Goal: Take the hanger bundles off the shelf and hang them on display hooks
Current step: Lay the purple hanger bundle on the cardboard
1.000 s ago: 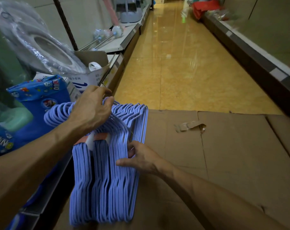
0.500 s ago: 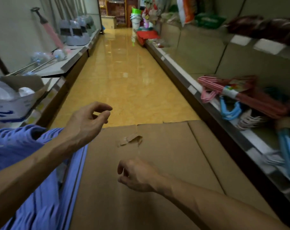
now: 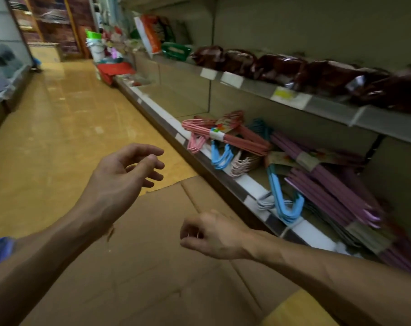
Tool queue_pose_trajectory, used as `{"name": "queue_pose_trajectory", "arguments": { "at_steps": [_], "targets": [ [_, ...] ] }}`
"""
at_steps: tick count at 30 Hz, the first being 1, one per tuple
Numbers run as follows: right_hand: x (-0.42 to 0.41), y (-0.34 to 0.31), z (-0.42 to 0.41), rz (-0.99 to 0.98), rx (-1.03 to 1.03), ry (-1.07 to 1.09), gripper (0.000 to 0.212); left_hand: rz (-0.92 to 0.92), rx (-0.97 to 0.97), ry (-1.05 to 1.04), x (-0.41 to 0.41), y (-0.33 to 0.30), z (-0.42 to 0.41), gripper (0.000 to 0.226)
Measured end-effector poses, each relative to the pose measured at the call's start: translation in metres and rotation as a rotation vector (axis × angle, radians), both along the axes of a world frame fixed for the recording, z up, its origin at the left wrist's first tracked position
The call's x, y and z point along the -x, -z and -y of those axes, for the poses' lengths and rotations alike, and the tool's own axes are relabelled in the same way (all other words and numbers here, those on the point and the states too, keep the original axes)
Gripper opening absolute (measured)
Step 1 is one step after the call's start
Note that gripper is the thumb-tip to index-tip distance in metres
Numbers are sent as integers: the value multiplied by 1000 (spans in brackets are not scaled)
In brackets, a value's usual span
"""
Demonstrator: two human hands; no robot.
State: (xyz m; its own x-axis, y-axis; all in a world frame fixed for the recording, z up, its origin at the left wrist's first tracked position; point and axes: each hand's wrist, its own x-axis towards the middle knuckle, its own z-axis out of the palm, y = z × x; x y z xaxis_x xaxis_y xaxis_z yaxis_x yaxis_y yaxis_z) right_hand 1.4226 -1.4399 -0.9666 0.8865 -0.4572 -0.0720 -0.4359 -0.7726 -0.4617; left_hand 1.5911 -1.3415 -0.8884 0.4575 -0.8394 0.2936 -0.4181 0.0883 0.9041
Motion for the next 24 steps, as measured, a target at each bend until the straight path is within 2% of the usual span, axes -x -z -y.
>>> {"name": "queue_pose_trajectory", "arguments": {
  "at_steps": [6, 12, 14, 17, 20, 24],
  "targets": [
    [73, -13, 37, 49, 27, 178, 21, -14, 4, 94, 51, -11, 40, 17],
    [126, -20, 71, 188, 72, 422, 14, -174, 6, 189, 88, -2, 66, 17],
    [138, -24, 87, 172, 200, 501, 19, -186, -14, 230, 98, 5, 77, 17],
    [157, -41, 104, 54, 387, 704, 41, -209, -26, 264, 111, 14, 96, 17],
    [179, -53, 121, -109, 231, 947, 59, -238, -40, 288, 122, 23, 108, 17],
    [199, -49, 137, -240, -127, 1000, 58, -237, -74, 303, 129, 36, 117, 19]
  ]
}}
